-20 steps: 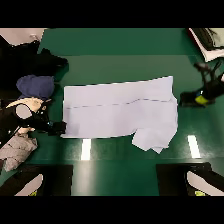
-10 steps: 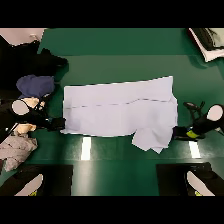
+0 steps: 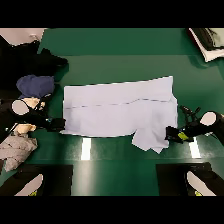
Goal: Fold the shirts.
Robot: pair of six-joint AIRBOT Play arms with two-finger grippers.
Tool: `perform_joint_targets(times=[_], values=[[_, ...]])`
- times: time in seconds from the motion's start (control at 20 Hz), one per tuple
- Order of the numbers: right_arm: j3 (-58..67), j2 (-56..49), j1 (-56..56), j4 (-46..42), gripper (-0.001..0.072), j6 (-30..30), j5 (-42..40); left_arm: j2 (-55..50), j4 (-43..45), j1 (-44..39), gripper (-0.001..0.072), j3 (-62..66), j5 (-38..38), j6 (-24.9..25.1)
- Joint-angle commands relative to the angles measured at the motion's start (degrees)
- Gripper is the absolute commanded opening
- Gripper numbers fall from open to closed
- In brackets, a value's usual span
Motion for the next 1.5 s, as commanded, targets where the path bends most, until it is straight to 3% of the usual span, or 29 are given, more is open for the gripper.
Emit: perform_joint_targets(times=[0.0, 0.2, 0.5, 0.7, 0.9, 1.05, 1.25, 1.45], values=[[-0.33, 1.07, 0.02, -0.57, 0.0018, 0.09, -4.17, 0.04, -0.02, 0.0, 0.0022, 0.07, -0.2, 0.24], [-0.31, 9.64, 0.0, -1.03, 0.0013, 0.09, -1.31, 0.07, -0.02, 0.0, 0.0021, 0.79, -1.42, 0.39], [5.62, 23.3, -0.02, -7.06, 0.0012, 2.54, 19.56, 11.02, -1.46, -4.85, 0.0021, 1.73, -8.39, -0.46], [12.52, 28.59, -0.04, -8.46, 0.0012, 3.58, 26.14, 19.5, -4.37, -7.74, 0.0021, 1.73, -12.81, -3.48], [15.91, 26.27, 0.02, -8.35, 0.0012, 3.56, 21.29, 20.74, -2.6, -7.74, 0.0022, 1.46, -9.42, -3.41], [18.73, 19.32, 0.02, -8.39, 0.0012, 2.19, 14.19, 20.68, 2.47, -7.74, 0.0022, 1.25, 0.72, -3.5], [24.59, 8.04, 0.02, -8.39, 0.0012, 0.0, 3.98, 20.5, 10.23, -7.74, 0.0022, 1.14, 15.78, -9.22], [30.97, -2.34, 0.02, -8.41, 0.0012, -0.24, -1.97, 16.04, 11.04, -7.72, 0.0022, 1.09, 23.47, -10.88]])
